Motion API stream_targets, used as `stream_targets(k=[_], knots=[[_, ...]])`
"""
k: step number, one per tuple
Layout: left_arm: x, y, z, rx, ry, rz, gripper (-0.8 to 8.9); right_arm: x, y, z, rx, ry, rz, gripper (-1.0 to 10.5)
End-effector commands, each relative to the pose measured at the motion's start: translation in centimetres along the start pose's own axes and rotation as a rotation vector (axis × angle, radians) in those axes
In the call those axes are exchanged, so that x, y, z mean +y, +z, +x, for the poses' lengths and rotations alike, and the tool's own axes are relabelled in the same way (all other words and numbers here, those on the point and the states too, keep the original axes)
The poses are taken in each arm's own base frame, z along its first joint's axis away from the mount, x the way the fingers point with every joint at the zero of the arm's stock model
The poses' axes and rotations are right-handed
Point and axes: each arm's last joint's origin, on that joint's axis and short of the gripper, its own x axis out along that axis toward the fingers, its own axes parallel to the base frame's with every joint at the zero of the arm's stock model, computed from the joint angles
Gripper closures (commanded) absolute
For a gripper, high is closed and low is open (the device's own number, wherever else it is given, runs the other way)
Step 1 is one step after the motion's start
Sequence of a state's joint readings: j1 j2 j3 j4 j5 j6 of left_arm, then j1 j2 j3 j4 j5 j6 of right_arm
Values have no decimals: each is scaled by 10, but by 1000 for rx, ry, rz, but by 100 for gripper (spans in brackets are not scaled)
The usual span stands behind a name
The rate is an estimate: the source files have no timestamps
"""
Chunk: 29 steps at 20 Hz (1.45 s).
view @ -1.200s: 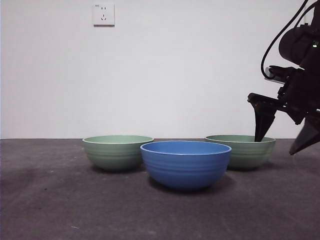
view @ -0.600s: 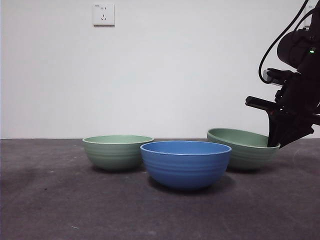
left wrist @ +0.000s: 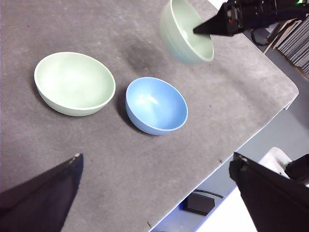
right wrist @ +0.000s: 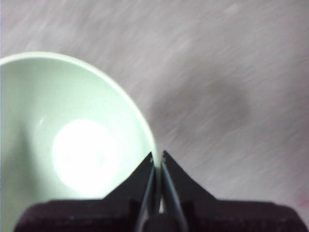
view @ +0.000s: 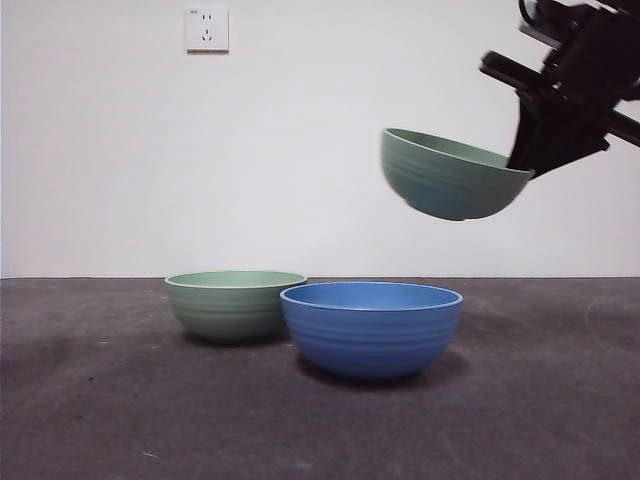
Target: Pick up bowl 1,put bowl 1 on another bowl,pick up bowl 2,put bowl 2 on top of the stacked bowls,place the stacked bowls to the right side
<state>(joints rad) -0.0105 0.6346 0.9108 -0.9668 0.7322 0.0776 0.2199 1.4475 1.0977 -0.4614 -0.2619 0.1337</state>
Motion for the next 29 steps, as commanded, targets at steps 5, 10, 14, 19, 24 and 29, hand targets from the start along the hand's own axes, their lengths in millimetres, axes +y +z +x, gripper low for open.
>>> stream_targets(k=[5,10,14,19,24,29], knots=[[-1,0,0,-1,-3,0,274,45,-21,24,142,50,-127,963],[-1,-1,0,3,-4,-4,274,59,-38,57,243,-4,-192,963],[-1,-1,0,7,-4,-7,274,61,-45,70,288,-11,-211,962],[0,0,0,3,-4,-3,274,60,-47,71,305,-11,-219,958],[4,2,4,19,-5,-18,274,64,-53,80,340,-6,-233,947],[9,4,10,46,-7,-41,274,71,-55,81,337,11,-252,707]])
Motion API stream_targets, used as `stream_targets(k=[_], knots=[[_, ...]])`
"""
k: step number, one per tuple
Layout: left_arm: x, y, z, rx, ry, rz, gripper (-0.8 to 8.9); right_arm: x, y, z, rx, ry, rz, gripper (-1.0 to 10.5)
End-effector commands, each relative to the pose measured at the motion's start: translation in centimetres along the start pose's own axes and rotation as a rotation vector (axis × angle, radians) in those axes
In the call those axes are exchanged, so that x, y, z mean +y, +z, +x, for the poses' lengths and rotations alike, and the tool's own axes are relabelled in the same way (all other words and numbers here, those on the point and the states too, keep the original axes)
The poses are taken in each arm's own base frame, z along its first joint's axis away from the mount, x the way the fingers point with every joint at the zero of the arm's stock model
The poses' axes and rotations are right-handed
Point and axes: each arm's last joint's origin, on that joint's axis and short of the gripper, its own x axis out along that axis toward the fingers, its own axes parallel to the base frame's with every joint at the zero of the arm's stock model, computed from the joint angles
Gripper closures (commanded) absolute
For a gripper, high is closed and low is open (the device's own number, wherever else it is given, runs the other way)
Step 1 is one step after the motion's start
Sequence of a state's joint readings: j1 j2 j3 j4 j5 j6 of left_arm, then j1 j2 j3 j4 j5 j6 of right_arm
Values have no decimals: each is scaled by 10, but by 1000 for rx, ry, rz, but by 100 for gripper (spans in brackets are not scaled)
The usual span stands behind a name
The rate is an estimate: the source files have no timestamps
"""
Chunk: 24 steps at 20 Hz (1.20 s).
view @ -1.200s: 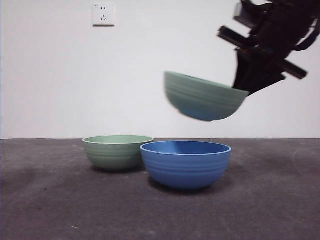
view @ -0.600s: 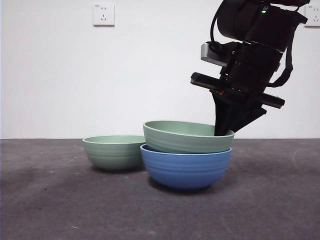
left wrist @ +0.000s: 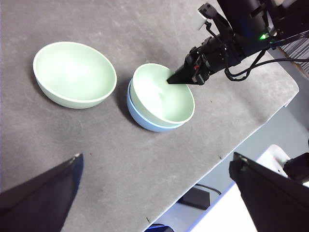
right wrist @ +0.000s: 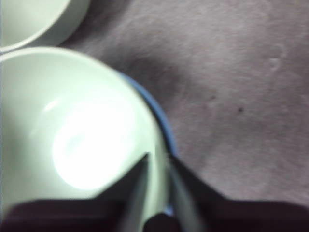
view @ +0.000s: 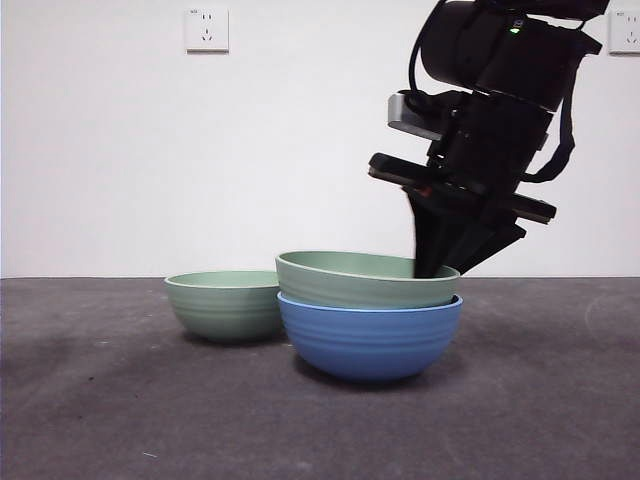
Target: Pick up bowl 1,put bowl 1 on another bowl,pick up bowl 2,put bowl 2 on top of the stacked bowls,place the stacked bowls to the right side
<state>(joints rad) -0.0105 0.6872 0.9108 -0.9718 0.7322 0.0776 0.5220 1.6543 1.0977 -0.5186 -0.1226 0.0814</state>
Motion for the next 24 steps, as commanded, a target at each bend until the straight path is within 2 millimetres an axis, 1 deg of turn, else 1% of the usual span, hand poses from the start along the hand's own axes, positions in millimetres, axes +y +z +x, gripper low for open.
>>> stream_targets(k=[1,4,7,11,13,15,18,19,21,23,24], knots=[[3,2,3,9,-4,-7,274,3,-3,7,29,8,-14,685],[9,7,10,21,-4,-18,274,4,-1,-4,-6,13,-19,685],[17,13,18,28,-5,-25,274,7,2,-26,-75,19,-27,686],[29,22,34,44,-14,-26,274,12,2,-68,-195,27,-42,686],[36,28,46,52,-8,-17,274,15,-2,-94,-262,31,-49,686],[44,34,61,61,44,-25,274,17,-9,-123,-334,32,-54,686],[57,46,93,48,90,-59,274,20,-26,-165,-428,37,-62,686],[61,48,103,45,101,-69,274,21,-33,-175,-445,39,-64,686],[70,51,131,50,128,-102,276,22,-47,-194,-465,40,-66,686],[80,51,157,57,182,-118,280,22,-61,-207,-469,41,-64,686],[84,51,167,66,213,-120,281,22,-65,-211,-469,41,-64,686]])
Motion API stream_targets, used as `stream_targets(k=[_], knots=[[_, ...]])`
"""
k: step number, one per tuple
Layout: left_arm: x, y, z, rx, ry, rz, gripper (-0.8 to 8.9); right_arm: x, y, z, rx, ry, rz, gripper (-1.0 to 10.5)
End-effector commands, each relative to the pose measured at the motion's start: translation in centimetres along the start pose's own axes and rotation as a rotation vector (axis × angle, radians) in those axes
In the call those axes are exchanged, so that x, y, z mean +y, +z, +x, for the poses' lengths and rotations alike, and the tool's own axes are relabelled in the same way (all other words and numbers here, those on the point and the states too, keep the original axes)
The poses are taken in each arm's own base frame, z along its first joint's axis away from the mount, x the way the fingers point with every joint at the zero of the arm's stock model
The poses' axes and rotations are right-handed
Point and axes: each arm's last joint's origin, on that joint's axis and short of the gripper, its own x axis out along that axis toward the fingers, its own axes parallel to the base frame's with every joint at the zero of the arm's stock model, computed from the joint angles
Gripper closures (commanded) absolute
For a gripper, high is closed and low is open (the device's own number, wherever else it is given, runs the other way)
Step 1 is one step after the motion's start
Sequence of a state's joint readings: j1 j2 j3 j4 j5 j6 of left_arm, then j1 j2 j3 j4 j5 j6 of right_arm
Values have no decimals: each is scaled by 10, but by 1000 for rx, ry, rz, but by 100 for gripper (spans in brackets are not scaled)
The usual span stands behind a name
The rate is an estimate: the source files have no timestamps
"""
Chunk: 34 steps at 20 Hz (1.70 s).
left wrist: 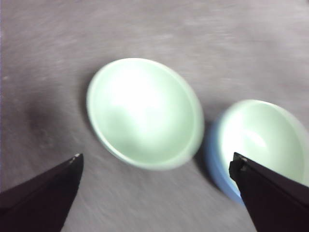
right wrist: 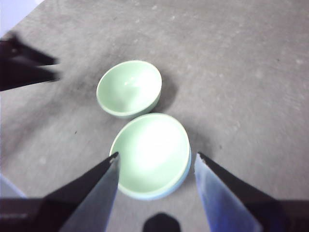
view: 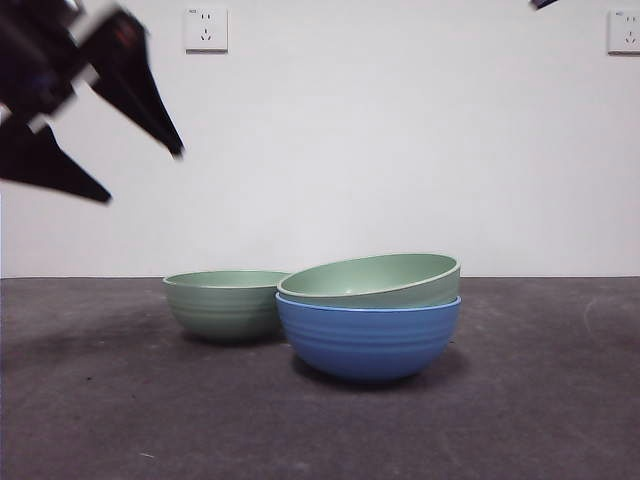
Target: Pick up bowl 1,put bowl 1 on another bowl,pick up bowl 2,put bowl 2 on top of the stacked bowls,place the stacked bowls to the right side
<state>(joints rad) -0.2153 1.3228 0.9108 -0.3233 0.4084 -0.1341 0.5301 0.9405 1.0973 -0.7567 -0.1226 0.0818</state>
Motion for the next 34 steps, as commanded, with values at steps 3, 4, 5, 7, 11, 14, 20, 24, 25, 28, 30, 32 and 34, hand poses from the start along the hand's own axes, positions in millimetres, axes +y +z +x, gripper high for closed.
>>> stream_targets(k=[3,4,5,7,11,14,20,24,25,28,30,32,34], knots=[[11,7,47,56,128,-49,282,2,-9,-20,-7,-2,-1,689],[14,10,57,70,151,-51,283,2,-10,-23,-11,-1,3,689],[16,12,66,83,167,-56,284,2,-10,-24,-15,-1,6,689],[20,15,81,101,203,-58,286,2,-10,-27,-22,0,9,689],[28,7,103,155,233,-77,357,2,-10,-27,-22,0,12,689],[30,5,106,160,249,-90,492,2,-10,-27,-22,-1,12,689],[27,5,107,160,228,-86,819,2,-10,-27,-25,-25,11,689],[26,6,106,153,226,-87,820,2,-11,-27,-14,-25,13,689],[26,7,104,147,225,-86,820,2,-12,-27,-5,-25,14,689],[19,16,90,101,215,-70,820,1,-14,-27,17,-27,16,689],[9,26,75,71,174,-60,820,1,-15,-27,20,-27,17,689],[-8,35,57,52,133,-30,820,1,-15,-27,20,-27,17,689],[-29,39,38,41,77,22,820,1,-15,-27,20,-27,17,689]])
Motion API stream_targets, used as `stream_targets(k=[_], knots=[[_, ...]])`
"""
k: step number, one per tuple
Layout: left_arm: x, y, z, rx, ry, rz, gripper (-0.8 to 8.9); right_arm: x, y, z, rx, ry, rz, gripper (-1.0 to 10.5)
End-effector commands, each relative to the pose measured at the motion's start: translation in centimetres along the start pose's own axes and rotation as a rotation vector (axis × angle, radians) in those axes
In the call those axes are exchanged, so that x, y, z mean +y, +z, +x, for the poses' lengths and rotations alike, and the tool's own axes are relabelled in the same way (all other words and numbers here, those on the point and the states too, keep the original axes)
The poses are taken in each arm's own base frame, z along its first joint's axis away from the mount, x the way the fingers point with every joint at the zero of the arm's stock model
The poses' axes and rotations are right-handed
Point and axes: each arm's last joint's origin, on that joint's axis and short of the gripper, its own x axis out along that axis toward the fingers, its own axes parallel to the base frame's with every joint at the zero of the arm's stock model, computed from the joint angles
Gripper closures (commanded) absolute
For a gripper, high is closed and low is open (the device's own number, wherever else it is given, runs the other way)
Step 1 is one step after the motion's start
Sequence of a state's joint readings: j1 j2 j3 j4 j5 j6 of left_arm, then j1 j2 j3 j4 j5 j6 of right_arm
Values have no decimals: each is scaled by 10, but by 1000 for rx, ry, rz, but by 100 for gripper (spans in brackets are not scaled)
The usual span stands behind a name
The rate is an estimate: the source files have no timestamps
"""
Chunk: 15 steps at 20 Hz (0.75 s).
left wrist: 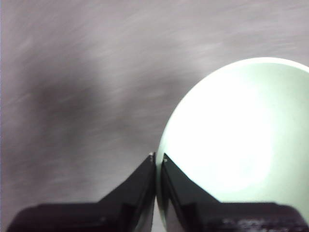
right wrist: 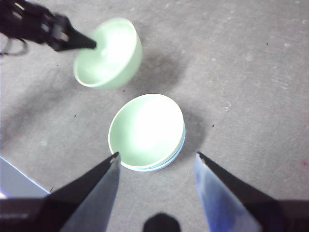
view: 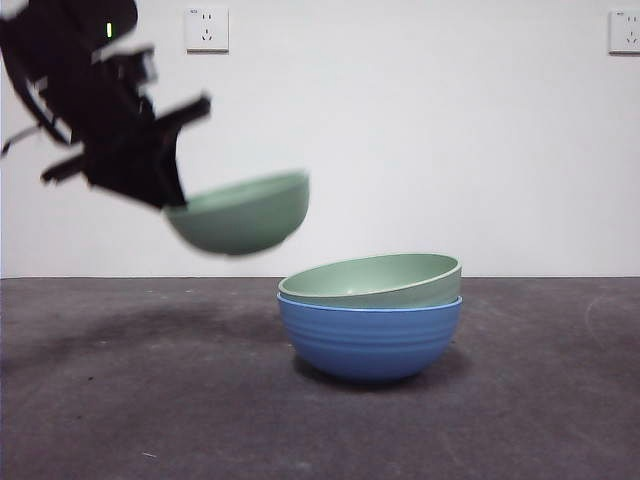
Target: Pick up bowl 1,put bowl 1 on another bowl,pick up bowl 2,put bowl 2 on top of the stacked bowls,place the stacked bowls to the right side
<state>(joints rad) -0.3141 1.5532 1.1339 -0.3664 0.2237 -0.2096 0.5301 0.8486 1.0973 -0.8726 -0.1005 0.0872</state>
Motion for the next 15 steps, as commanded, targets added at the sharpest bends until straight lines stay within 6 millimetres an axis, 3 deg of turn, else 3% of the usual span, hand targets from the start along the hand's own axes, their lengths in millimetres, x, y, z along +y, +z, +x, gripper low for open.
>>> stream_targets(k=[1,4,8,15], knots=[[-24,0,-18,-15,-70,75,820,0,-1,0,-2,-3,9,689],[-58,-10,-24,6,-136,152,820,0,-1,0,-2,-3,9,689],[-87,-26,-6,44,-99,235,820,0,-1,0,-2,-3,10,689],[-88,-42,42,139,-68,246,820,0,-1,0,-1,-2,18,689]])
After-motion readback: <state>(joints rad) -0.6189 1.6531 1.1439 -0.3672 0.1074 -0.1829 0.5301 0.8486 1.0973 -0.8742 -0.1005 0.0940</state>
